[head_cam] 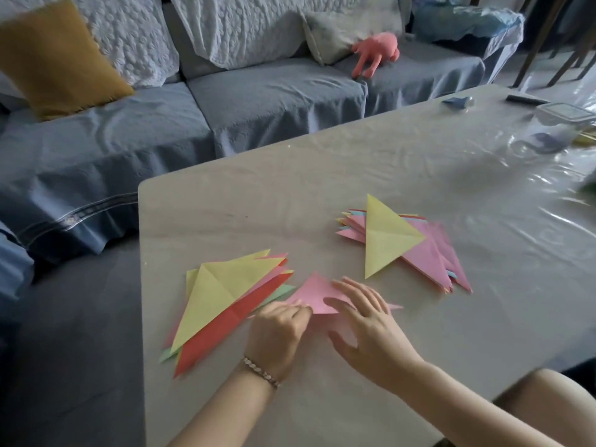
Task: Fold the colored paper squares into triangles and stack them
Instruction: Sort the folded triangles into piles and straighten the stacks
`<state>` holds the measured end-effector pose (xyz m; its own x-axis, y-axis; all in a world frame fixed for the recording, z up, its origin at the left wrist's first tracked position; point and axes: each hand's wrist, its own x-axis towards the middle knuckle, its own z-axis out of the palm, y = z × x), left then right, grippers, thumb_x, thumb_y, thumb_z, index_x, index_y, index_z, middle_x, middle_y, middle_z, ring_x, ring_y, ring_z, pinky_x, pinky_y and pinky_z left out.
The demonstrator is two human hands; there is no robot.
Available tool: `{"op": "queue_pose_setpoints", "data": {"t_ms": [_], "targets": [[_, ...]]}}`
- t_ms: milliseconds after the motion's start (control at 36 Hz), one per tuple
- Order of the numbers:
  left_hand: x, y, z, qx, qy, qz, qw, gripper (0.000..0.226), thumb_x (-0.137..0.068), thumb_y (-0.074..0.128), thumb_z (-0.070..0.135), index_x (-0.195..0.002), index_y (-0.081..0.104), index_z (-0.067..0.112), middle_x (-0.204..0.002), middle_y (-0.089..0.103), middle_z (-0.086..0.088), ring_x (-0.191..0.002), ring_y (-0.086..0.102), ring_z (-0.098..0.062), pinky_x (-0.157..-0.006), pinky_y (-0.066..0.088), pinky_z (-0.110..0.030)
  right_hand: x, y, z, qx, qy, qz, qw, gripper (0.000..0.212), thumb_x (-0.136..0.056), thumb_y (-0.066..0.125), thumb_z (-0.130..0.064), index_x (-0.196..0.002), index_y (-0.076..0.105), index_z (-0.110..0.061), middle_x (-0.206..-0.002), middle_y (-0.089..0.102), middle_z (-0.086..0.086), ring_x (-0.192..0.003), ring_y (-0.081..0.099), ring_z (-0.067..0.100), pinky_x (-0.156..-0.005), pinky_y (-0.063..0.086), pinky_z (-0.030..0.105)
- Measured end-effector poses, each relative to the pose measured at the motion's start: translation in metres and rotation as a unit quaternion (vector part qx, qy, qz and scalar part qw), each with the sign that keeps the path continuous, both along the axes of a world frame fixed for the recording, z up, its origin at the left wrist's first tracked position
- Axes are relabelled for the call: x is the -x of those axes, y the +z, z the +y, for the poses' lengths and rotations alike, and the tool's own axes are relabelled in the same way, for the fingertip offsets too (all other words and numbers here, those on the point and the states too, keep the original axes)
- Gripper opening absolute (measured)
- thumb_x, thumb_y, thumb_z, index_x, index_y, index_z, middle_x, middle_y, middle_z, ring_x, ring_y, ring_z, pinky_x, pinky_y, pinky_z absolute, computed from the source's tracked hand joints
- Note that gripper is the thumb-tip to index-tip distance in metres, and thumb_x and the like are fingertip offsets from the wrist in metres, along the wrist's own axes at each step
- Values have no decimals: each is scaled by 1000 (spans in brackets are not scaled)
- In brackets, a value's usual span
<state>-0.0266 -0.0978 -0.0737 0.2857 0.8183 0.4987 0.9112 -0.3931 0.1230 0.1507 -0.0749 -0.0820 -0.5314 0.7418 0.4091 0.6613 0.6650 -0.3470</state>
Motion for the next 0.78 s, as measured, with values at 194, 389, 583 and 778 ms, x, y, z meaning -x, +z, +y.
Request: {"op": "queue_pose_setpoints", "data": {"t_ms": [194, 389, 583, 778], "targets": [[6, -9, -8, 17, 5, 14, 1000, 30, -71, 42, 9, -65, 71, 14, -64, 70, 4, -59, 67, -9, -59, 51, -18, -19, -1, 46, 14, -124, -27, 992, 42, -71, 39, -4, -98, 69, -14, -114, 62, 15, -106, 59, 38, -81, 51, 51], [13, -11, -16, -4, 17, 25, 1000, 27, -70, 43, 8, -59, 67, 15, -58, 66, 4, -54, 64, -13, -65, 38, -26, -15, 9, 98, 102, -52, -280, 953, 36, -98, 31, -44, -114, 60, -28, -154, 17, -5, -143, -4, 20, -114, -5, 38], [10, -10, -12, 22, 5, 9, 1000, 30, -70, 42, 7, -65, 71, 15, -71, 72, 3, -70, 69, -12, -68, 47, -22, -54, 6, 91, -2, -51, -262, 964, 28, -86, 57, -38, -71, 70, -19, -79, 68, -3, -105, 60, 27, -103, 34, 48], [-5, -23, -9, 58, -4, -31, 998, 32, -71, 41, 10, -70, 73, 11, -76, 73, -1, -72, 71, -14, -63, 56, -24, -81, 11, 64, 21, -150, -186, 971, 16, -66, 75, -7, -57, 64, -15, -53, 61, 0, -64, 63, 27, -83, 46, 46]]}}
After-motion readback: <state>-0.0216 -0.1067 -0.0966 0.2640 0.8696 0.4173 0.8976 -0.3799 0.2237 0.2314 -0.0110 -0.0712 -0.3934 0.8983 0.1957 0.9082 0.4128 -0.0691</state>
